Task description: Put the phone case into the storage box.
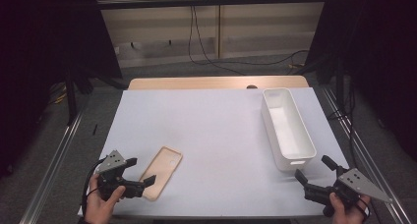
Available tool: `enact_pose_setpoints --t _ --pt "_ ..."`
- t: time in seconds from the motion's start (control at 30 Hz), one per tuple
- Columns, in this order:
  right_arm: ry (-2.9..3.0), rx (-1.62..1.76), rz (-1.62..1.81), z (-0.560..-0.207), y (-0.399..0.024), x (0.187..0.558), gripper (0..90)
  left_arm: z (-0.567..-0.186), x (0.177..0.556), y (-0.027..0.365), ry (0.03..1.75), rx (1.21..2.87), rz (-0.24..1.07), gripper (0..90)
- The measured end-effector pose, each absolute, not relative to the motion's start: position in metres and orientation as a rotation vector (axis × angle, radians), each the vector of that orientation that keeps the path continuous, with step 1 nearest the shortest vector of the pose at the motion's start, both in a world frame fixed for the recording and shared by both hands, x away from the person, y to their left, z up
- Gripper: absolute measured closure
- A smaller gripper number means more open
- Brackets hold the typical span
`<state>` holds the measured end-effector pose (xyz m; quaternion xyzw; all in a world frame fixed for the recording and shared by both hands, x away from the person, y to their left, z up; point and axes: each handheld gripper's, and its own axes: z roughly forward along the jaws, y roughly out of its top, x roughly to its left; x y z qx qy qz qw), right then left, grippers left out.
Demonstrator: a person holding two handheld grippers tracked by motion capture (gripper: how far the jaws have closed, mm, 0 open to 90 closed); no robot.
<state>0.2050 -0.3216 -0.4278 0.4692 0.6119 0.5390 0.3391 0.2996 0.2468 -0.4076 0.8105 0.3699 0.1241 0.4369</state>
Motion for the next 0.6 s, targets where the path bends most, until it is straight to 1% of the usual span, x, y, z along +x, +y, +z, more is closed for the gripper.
enact_pose_setpoints --t 0.17,0.23,0.33,0.43,0.5,0.6 --pt "1.595 1.223 1.402 -0.428 -0.321 0.205 0.0 -0.41 0.309 0.251 0.979 2.112 0.296 5.1" --pt "1.596 1.222 1.402 -0.428 -0.321 0.205 0.0 -0.41 0.314 0.251 1.008 2.136 0.315 5.6" --pt "1.596 1.223 1.402 -0.428 -0.321 0.205 0.0 -0.41 0.324 0.249 0.996 2.192 0.262 4.8" --pt "1.597 1.221 1.401 -0.428 -0.321 0.205 0.0 -0.41 0.334 0.246 1.017 2.217 0.257 6.0" --pt "1.597 1.222 1.402 -0.428 -0.321 0.205 0.0 -0.411 0.339 0.244 1.018 2.239 0.227 6.0" --pt "1.598 1.223 1.403 -0.428 -0.321 0.205 0.0 -0.411 0.342 0.243 1.025 2.255 0.234 7.2"
